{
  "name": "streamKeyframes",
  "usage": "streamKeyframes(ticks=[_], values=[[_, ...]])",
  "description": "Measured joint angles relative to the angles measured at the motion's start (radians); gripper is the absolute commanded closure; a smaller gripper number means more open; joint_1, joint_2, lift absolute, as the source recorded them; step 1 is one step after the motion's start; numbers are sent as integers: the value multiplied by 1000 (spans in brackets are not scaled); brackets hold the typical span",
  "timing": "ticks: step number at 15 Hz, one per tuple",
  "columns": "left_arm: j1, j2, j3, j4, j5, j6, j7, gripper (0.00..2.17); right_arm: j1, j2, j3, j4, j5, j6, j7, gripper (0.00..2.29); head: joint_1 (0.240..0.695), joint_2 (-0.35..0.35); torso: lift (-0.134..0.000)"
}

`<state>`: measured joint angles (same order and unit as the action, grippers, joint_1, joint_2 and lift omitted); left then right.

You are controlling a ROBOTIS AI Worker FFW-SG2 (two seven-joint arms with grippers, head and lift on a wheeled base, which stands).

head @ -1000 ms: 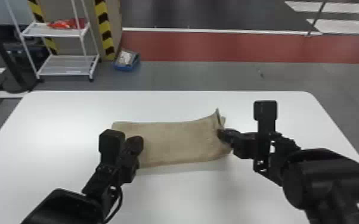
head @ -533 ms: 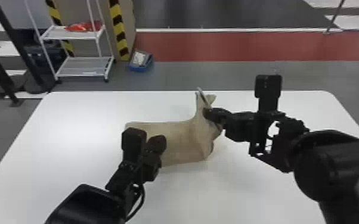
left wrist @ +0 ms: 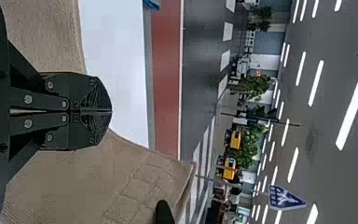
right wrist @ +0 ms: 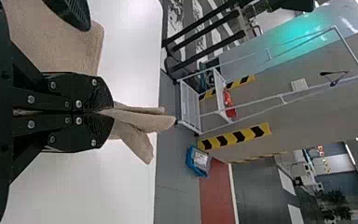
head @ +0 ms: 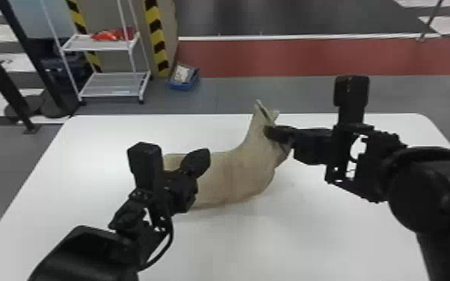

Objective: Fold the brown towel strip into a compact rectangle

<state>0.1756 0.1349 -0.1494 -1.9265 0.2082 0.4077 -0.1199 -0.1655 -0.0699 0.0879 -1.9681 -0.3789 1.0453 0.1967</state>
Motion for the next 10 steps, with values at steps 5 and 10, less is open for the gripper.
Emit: streamKeyframes(ticks=[5, 10], values=[[-5, 19, 90, 125, -4, 2, -130, 2078, -26, -4, -56, -3, -57, 42, 0, 1413, 695, 77, -123], [-45, 19, 86, 221, -21, -12, -155, 2078, -52, 34, 7, -14, -57, 71, -20, 1413, 695, 118, -123]])
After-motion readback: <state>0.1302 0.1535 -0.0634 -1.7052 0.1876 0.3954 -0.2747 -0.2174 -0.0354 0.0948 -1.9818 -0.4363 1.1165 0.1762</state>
